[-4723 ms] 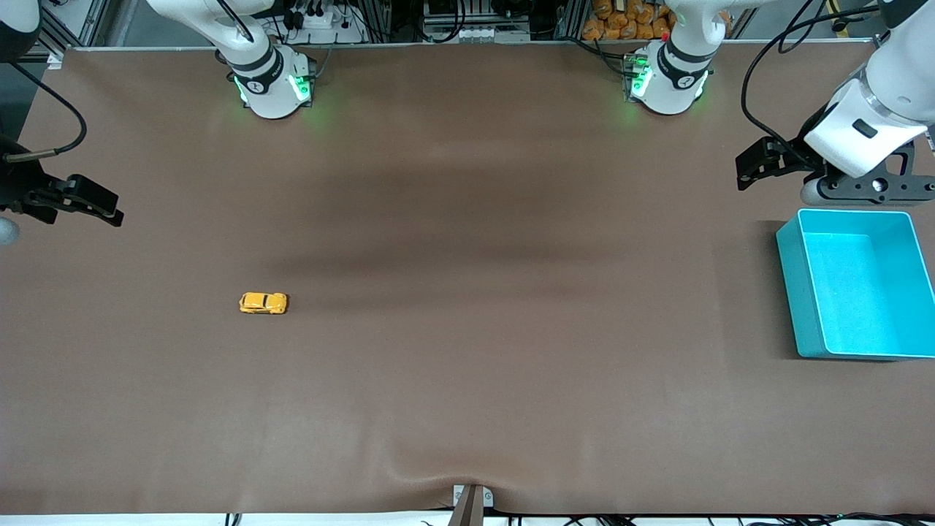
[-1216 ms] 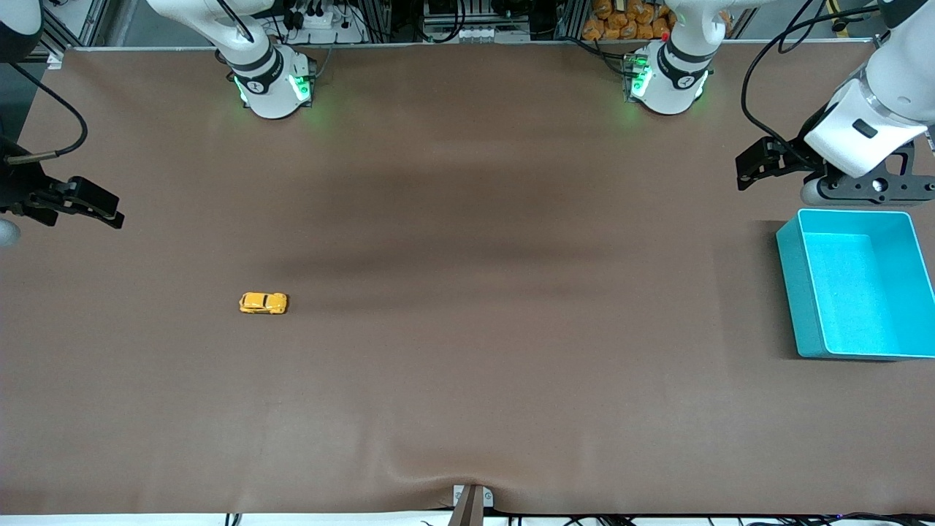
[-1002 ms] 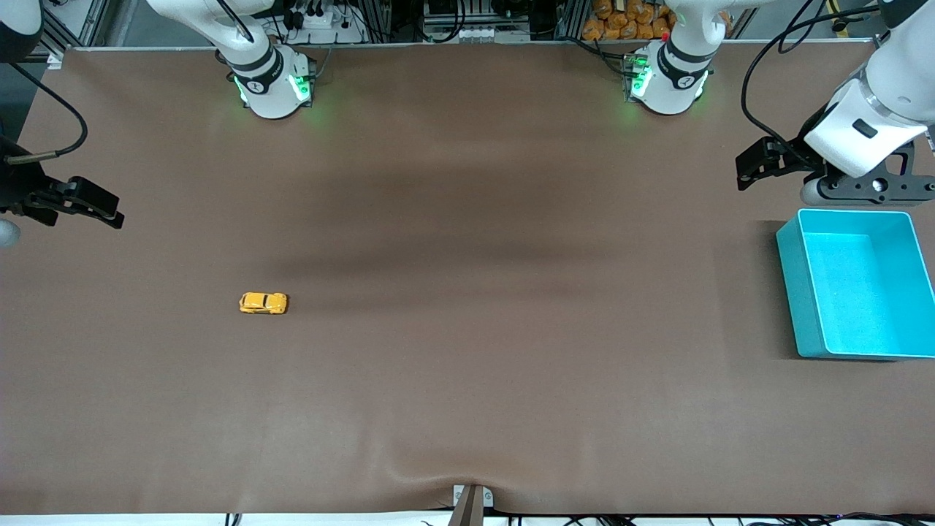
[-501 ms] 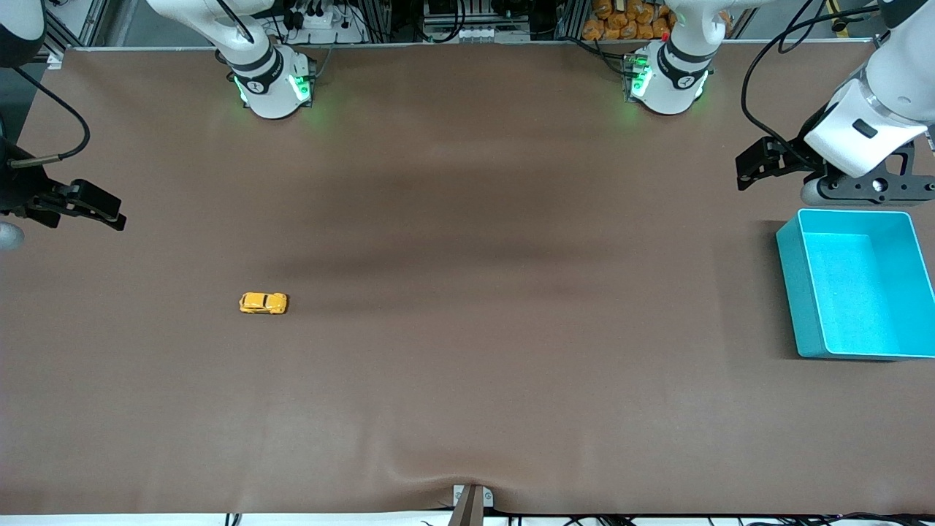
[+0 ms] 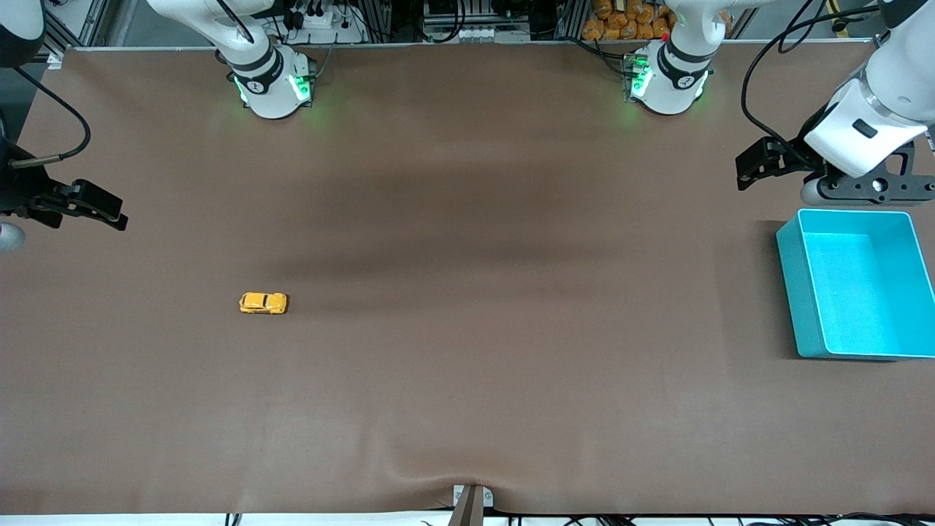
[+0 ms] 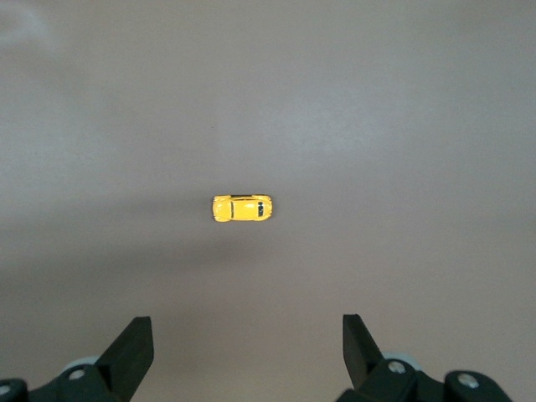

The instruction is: Wind and store yellow beetle car

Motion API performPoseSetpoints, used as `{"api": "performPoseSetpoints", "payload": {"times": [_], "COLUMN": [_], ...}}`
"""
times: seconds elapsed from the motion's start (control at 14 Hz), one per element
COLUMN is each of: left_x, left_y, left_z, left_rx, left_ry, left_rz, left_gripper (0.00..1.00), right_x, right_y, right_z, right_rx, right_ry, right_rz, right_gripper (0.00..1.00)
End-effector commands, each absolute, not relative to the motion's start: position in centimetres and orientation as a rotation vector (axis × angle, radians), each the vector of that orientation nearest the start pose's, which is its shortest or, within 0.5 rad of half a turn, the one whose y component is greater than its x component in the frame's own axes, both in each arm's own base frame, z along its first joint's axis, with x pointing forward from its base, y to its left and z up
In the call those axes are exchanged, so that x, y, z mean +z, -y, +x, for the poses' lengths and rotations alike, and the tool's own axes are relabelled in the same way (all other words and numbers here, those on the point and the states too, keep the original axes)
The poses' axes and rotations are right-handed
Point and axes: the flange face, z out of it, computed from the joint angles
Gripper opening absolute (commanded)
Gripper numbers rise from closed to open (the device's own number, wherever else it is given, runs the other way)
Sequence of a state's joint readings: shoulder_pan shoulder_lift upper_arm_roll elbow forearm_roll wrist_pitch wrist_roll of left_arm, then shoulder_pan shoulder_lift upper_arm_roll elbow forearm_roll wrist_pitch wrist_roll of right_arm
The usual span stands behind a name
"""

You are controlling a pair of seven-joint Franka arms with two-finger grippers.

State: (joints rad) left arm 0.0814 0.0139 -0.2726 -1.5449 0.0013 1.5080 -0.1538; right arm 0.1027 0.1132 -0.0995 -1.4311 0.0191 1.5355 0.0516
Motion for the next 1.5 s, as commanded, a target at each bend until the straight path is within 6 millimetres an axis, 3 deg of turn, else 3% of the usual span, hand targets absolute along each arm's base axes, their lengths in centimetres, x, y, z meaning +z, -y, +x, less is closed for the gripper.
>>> {"api": "performPoseSetpoints", "payload": {"times": [0.0, 0.14, 0.36, 0.79, 1.14, 1.43], "left_x": [62.9, 62.8, 62.9, 62.8, 62.8, 62.8], "left_y": [10.2, 10.2, 10.2, 10.1, 10.1, 10.1], "left_z": [54.1, 54.1, 54.1, 54.2, 54.2, 54.2], "left_rx": [0.052, 0.054, 0.052, 0.051, 0.05, 0.05], "left_ry": [-0.048, -0.049, -0.048, -0.044, -0.046, -0.046], "left_rz": [-3.11, -3.11, -3.11, -3.109, -3.105, -3.105], "left_gripper": [1.0, 1.0, 1.0, 1.0, 1.0, 1.0], "right_x": [59.2, 55.3, 51.1, 37.7, 32.6, 28.9], "right_y": [-2.2, -2.8, -3.3, -2.4, -2.4, -3.4], "right_z": [59.1, 59.1, 58.9, 55.8, 54.4, 54.6], "right_rx": [0.041, 0.065, 0.092, 0.044, -0.038, 0.058], "right_ry": [-0.04, 0.018, 0.257, 0.807, 1.41, 1.597], "right_rz": [-3.111, -3.111, -3.098, -3.01, -2.838, -2.717], "right_gripper": [1.0, 1.0, 1.0, 1.0, 1.0, 0.98]}}
